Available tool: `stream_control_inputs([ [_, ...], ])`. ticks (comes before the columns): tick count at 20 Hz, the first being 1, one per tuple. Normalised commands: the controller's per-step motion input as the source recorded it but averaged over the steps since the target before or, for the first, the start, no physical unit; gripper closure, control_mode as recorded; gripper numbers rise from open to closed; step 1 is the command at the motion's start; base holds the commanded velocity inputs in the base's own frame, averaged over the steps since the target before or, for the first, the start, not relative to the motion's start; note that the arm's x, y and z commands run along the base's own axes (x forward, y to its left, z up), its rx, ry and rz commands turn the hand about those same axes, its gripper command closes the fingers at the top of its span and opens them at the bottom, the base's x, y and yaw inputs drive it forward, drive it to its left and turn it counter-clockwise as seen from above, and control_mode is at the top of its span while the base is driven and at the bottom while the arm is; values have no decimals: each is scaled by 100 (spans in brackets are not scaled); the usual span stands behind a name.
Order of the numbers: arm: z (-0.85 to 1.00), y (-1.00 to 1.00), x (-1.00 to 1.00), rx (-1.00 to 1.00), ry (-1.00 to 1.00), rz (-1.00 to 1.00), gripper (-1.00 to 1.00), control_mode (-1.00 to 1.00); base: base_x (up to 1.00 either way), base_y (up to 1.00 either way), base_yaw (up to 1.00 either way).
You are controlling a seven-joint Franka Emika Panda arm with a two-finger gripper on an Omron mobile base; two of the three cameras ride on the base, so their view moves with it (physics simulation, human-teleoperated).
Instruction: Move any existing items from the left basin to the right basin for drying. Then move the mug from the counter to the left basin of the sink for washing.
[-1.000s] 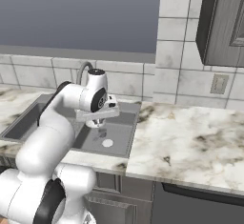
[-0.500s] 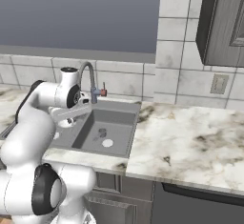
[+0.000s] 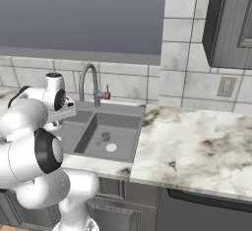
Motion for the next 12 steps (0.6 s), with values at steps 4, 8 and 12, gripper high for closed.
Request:
stream_control_inputs([
  [4, -56, 52, 80, 0, 16, 0, 100, -100, 0, 0, 0],
  [8, -70, 46, 64, -4, 8, -3, 100, -100, 0, 0, 0],
  [12, -69, 46, 45, -11, 3, -8, 100, -100, 0, 0, 0],
])
